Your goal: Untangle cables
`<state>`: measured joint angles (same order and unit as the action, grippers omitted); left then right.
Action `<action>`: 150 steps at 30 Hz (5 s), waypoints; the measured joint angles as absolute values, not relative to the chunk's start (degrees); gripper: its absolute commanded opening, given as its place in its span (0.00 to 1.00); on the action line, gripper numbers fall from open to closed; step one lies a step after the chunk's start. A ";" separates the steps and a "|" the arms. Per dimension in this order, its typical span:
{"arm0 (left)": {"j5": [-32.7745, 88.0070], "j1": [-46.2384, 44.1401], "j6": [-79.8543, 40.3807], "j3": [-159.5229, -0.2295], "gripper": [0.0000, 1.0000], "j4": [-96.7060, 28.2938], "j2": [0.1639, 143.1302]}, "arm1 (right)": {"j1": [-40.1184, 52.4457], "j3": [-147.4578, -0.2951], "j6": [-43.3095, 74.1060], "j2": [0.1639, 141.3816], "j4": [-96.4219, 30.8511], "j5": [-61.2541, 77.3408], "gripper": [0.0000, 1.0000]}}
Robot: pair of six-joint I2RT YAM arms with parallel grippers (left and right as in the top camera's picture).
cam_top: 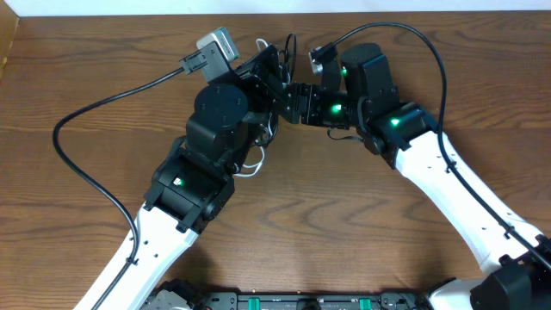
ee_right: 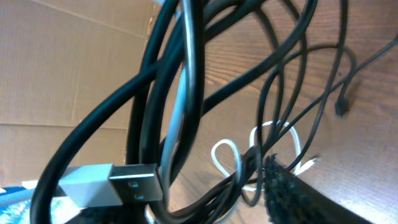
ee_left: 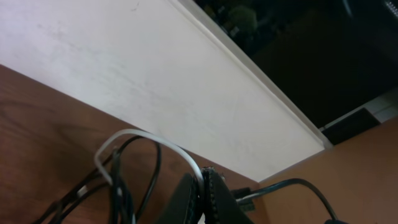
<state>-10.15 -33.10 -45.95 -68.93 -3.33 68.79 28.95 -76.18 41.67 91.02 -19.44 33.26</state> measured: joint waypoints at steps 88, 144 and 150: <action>-10.70 -9.74 -19.38 -69.04 0.15 -37.80 68.79 | -3.33 -103.44 3.18 91.33 -71.64 34.72 0.01; 33.04 -32.58 -39.35 -69.14 0.55 -2.81 89.84 | 7.01 -103.44 5.85 93.36 -72.36 28.64 0.01; 28.95 -34.65 -43.29 -69.14 0.50 3.27 92.92 | 7.01 -103.44 5.85 93.36 -72.40 28.64 0.01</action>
<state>28.95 -34.65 -43.29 -69.14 3.27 92.92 7.01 -103.44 5.85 93.36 -72.40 28.64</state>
